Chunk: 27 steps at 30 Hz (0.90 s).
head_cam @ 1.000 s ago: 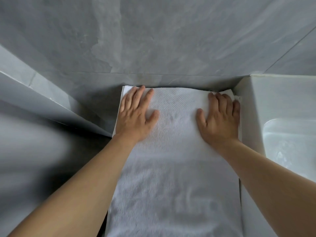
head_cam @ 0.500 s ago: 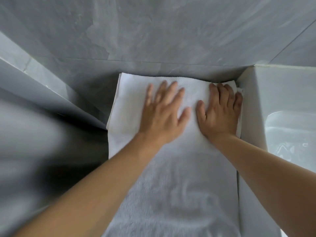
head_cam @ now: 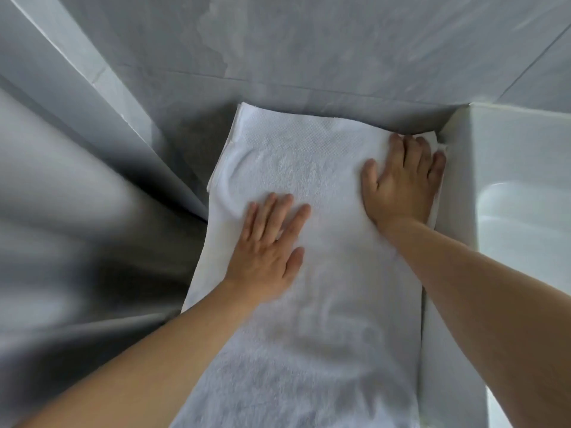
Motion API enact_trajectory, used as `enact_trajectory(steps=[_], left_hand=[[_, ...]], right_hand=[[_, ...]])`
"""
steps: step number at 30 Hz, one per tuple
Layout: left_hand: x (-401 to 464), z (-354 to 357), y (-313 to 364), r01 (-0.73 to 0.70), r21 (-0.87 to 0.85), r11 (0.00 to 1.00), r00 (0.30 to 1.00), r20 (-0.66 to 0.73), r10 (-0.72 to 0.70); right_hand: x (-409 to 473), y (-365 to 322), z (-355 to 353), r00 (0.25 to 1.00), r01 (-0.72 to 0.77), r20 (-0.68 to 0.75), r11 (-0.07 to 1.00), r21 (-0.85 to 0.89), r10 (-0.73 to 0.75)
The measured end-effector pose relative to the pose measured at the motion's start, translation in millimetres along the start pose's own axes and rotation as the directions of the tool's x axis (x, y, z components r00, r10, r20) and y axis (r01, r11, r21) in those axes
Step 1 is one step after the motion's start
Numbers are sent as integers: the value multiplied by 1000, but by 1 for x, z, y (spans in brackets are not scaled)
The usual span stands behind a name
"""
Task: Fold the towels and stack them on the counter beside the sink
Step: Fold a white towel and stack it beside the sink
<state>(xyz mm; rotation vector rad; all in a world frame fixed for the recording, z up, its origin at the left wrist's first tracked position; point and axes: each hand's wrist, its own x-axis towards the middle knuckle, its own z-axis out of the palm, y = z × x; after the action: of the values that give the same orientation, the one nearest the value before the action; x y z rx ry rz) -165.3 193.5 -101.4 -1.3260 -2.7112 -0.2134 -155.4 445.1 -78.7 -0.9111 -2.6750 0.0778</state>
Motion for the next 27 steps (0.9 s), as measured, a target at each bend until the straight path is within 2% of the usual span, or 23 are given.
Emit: enact_trajectory(steps=[3,6,13,18,20,22,24,25,26,27], left_hand=[[-18,8,-16,-55,-25,998,998,22,55],[-16,13,-17,-39,-13,999,998,50,40],[-14,15,-17,-43,-26,999,999,1,43],[-13,16,-19,-39,-36,999,999,-11,39],[-14,15,-18,-35,-53,998,999,-7,34],[-14,13,-18,-39,-78,996,999,-3,38],[-14,11,-18,-38,-82,996,999,-5,37],[-14,11,-18,-37,-75,996,999,-4,37],[-14,9,-18,-41,-69,997,999,1,41],[-14,9,-19,-48,-66,997,999,7,49]], right_hand=[[1,2,3,1000,5,-28,1000,5,-5],[1,4,7,999,8,-42,1000,11,-7],[3,4,4,1000,9,-7,1000,-7,-9],[-1,0,-5,995,-12,96,999,-35,15],[-12,-7,-15,998,-16,59,1000,2,16],[-46,-20,-27,996,70,-63,990,121,-63],[-105,-28,-36,949,310,-140,922,234,-284],[-135,-26,-37,912,411,-97,881,235,-399],[-159,-19,-35,882,458,10,861,220,-471],[-174,-11,-33,866,443,155,872,207,-476]])
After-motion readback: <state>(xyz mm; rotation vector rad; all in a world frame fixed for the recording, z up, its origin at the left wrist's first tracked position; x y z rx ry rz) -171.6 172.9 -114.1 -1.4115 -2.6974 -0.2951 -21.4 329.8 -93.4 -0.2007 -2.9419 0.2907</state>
